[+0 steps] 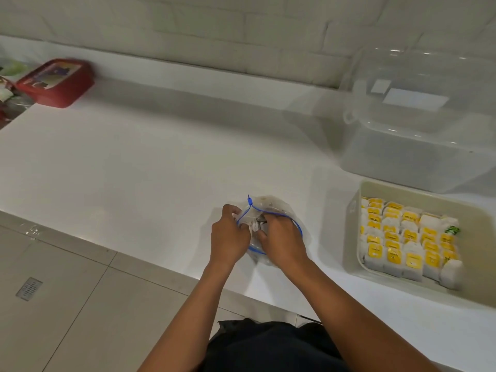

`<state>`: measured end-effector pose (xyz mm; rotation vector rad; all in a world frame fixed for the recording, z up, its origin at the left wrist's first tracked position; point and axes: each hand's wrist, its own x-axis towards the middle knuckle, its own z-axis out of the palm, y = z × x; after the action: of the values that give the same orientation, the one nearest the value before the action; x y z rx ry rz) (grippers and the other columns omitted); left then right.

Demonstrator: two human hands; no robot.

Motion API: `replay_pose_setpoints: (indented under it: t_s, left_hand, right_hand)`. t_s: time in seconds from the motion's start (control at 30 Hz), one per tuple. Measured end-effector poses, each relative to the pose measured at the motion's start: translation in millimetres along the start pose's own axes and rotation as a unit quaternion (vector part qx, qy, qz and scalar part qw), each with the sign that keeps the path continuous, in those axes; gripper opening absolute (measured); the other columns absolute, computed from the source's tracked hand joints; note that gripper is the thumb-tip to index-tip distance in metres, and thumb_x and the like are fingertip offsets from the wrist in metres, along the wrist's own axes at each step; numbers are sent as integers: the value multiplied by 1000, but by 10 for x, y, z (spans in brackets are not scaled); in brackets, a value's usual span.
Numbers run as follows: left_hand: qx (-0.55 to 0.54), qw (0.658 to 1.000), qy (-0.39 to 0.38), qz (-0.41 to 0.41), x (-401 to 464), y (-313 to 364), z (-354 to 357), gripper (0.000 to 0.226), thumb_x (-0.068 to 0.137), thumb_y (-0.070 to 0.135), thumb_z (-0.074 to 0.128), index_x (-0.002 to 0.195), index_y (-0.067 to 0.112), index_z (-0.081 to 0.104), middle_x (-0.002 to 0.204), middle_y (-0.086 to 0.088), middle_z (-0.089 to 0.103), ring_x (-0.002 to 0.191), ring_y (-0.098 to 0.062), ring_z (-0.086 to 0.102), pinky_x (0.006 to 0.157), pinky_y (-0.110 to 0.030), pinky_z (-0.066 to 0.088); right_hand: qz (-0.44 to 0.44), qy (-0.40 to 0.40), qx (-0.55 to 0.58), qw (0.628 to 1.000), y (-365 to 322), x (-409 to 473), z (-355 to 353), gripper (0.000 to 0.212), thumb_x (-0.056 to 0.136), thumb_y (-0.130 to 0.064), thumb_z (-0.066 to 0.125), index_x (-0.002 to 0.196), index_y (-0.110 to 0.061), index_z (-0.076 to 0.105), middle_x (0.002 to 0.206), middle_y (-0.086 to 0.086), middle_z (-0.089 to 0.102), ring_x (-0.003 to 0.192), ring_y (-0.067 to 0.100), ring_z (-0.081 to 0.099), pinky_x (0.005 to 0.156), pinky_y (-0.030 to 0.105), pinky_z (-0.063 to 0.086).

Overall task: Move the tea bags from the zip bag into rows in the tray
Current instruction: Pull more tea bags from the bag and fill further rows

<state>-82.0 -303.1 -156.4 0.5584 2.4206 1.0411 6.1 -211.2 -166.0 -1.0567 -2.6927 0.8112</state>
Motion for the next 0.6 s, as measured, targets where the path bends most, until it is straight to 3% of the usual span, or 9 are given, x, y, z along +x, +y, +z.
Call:
replay_pose_setpoints:
  t_s: [0.1,0.23,0.33,0.43,0.53,0.6]
  left_hand:
    - [-12,1000,-7,-1,-4,-5,-14,31,90,9,55,119,19,49,82,6,61,68,-5,58,52,-12,39]
    - [-14,1000,-2,14,-36,-38,-7,32,90,16,61,120,22,50,86,5,64,72,-9,62,58,-16,42]
    - [-7,1000,2,18,-38,-64,4,33,90,17,63,120,22,51,84,6,63,72,-11,62,61,-21,45]
    - [-16,1000,-10,4,-27,-78,-4,33,91,19,61,122,24,52,85,5,65,74,-7,62,59,-15,44]
    - [-20,1000,-23,0,-32,-68,-32,34,91,19,60,123,27,52,93,3,68,76,-4,62,59,-14,43]
    - [-13,1000,-21,8,-45,-62,-54,34,92,19,60,125,26,52,96,3,68,76,-4,62,60,-14,43]
  right_hand:
    - [1,-8,3,1000,23,-2,-4,15,95,-17,56,103,-17,69,99,-1,72,87,16,66,75,25,50]
    - [3,2,2,1000,43,-36,-23,15,96,-16,52,95,-16,67,91,-3,69,75,12,56,68,20,35]
    - [6,-12,17,1000,27,-69,-50,12,94,-17,54,90,-16,65,83,-4,66,69,12,52,63,21,34]
    - [18,-22,47,998,-19,-94,-68,11,88,-23,57,79,-18,60,70,-6,61,61,10,51,54,22,34]
    - [19,-22,53,998,-52,-91,-79,17,88,-25,58,72,-21,54,66,-8,58,60,11,50,53,22,33]
    - [16,-33,44,998,-69,-88,-111,12,90,-20,58,78,-20,57,74,-6,61,67,13,51,59,23,32]
